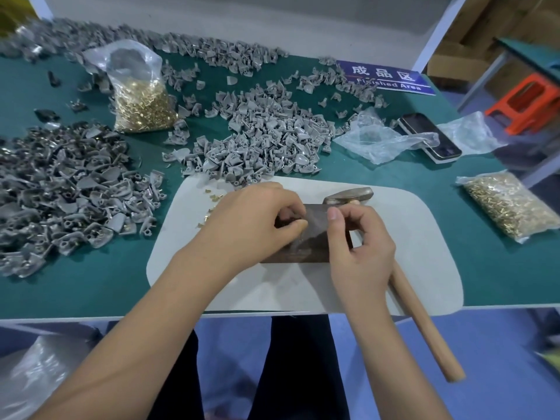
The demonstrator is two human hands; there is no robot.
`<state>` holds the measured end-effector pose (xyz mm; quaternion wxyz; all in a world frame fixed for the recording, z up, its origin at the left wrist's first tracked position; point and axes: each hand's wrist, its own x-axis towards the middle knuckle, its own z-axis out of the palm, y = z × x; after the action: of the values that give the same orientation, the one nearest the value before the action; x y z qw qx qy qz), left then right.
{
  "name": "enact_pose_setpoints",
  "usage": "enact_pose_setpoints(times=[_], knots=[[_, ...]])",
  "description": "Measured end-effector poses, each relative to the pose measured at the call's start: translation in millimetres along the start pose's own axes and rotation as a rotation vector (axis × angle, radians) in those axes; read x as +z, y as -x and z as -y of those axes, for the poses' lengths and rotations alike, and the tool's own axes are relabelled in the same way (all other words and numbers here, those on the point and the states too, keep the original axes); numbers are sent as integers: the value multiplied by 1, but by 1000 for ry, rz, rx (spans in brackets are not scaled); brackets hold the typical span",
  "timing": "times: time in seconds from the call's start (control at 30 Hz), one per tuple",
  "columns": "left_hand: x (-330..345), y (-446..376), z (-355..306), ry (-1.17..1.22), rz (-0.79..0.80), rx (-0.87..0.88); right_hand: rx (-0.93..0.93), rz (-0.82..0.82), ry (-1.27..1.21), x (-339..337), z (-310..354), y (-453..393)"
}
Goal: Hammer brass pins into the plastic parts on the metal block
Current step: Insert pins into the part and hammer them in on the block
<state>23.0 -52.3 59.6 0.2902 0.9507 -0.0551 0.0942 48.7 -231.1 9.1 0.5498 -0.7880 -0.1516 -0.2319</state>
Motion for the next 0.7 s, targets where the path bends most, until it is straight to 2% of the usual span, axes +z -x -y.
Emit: enact_pose_setpoints(times=[0.17, 0.23, 0.4, 0.7], knots=[[-2, 4, 10, 135, -66, -113, -18, -3, -1, 1, -1, -1], [-3, 8, 18, 132, -89, -77, -9, 15, -19, 0, -1, -1], [-2, 6, 27, 147, 54, 66, 31, 68, -66, -2, 0, -1], [2, 2, 28, 206, 55, 98, -31, 114, -30, -2, -1, -1]])
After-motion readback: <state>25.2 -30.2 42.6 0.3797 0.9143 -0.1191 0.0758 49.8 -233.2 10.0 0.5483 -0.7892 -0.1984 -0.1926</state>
